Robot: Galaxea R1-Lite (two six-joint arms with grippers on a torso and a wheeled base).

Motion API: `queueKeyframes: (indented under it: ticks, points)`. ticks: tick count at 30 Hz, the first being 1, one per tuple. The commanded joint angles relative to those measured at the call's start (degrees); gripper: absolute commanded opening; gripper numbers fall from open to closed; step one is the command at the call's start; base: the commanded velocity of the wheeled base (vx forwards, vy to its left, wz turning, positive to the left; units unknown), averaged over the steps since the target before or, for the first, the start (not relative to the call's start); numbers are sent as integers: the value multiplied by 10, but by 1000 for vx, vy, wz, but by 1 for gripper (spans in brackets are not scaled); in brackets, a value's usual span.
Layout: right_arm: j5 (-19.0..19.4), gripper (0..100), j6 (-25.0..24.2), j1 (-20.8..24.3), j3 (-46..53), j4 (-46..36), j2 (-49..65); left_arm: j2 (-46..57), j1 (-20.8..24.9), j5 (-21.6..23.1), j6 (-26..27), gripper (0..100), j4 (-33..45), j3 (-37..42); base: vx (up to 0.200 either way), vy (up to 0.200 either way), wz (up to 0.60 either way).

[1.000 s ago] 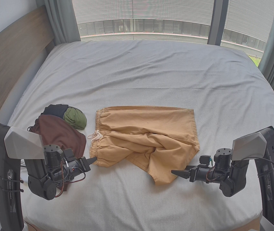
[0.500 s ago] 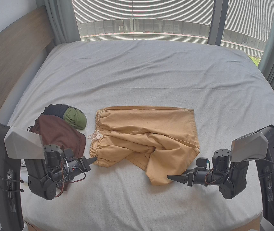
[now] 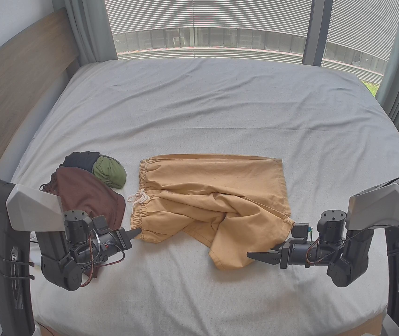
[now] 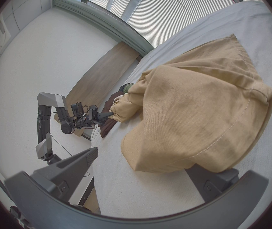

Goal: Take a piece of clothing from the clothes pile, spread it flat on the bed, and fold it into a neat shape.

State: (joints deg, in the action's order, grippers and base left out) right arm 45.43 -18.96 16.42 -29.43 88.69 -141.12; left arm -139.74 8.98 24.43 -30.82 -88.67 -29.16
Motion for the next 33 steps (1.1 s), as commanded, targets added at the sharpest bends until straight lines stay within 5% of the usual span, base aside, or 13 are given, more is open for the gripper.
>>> queueKeyframes:
  ticks: [1, 15, 16, 26, 33]
  points:
    - [1, 100, 1, -2, 0, 1, 6, 0, 1, 0, 0, 0, 0, 0, 0, 0, 0]
    - [19, 100, 8, -12, 12, 1, -11, 0, 0, 0, 0, 0, 0, -3, 0, 0, 0]
    - [19, 0, 8, -12, 12, 1, -11, 0, 0, 0, 0, 0, 0, -3, 0, 0, 0]
    - [19, 0, 10, -18, 25, 0, -1, 1, 0, 0, -2, 0, 0, -4, 0, 0, 0]
    - [19, 0, -21, -62, 52, -4, 59, 14, -3, 0, -7, 0, 0, -10, 0, 0, 0]
